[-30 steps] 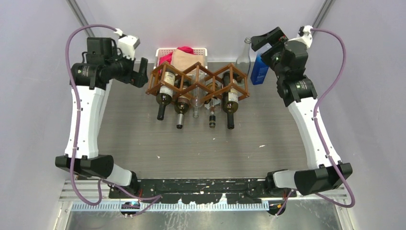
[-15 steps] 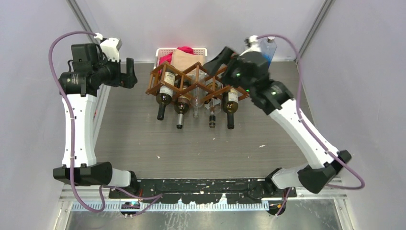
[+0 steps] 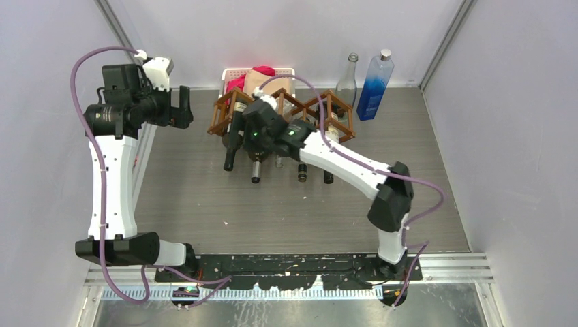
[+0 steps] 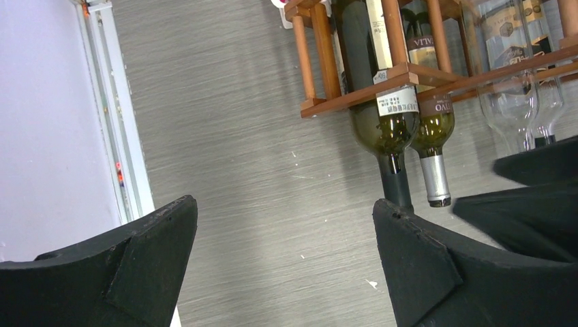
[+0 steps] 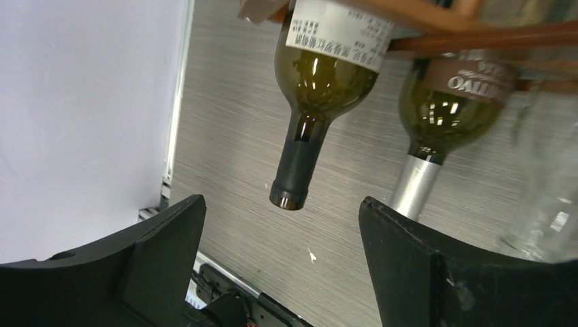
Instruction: Take the wine bottle off the wine rack
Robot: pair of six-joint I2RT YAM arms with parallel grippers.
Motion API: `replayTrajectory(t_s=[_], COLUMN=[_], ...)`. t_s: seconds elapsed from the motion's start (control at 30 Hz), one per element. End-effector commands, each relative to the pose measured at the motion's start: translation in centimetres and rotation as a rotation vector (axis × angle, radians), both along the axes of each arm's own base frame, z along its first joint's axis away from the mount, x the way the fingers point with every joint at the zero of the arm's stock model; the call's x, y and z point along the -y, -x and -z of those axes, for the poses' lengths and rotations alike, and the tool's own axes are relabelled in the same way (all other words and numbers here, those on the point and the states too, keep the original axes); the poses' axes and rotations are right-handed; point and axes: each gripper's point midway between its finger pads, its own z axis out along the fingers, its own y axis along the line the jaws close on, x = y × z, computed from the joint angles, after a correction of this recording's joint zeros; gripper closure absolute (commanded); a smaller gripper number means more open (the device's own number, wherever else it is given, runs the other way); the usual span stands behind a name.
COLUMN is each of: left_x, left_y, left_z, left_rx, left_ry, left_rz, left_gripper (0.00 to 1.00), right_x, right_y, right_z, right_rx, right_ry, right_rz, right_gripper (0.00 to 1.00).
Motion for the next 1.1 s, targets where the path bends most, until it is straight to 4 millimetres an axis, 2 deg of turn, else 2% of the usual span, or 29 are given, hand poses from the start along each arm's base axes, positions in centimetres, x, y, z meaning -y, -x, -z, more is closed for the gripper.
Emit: replayTrajectory(t_s=[0.0,0.07,0.3,0.57,0.8,0.9,1.07], left_x=[0.3,0.4,0.4,1.1,1.3,1.6,1.8], left_y=[0.6,0.8,1.4,2.1,2.3,2.4,2.4], left_z=[-0.2,-0.1,0.1,-0.5,-0.7,-0.7,-0.7], left_rx=[0.008,0.008,0.010,0.031,0.034,0.028,0.029], left_ry=[-0.001,0.002,-0.011,0.002,0.006,0.015,0.021], left_rz=[0.028,0.033,0.052,0.091,0.105,0.113,0.129], left_gripper=[0.00,0.00,0.00,0.00,0.00,0.00,0.00], right_x=[-2.7,-3.6,-5.3,-7.0,-7.7,-8.1,-8.2], right_y=[-0.5,-0.9,-1.9,-3.0,-3.2,-2.9,-2.3], right_z=[-0.2,1.5,4.1,6.1,7.4,7.9,8.4], right_rx=[-0.002,-0.023,-0.051,-0.066,-0.073,-0.085,-0.081], right_ry=[-0.037,-0.026,-0.021,-0.046,-0.045,-0.043,-0.044], right_rz=[-0.028,-0.032,-0.028,-0.007,-0.004,-0.014,-0.020], right_gripper=[0.14,0.16,0.22,0.32,0.44,0.54,0.77])
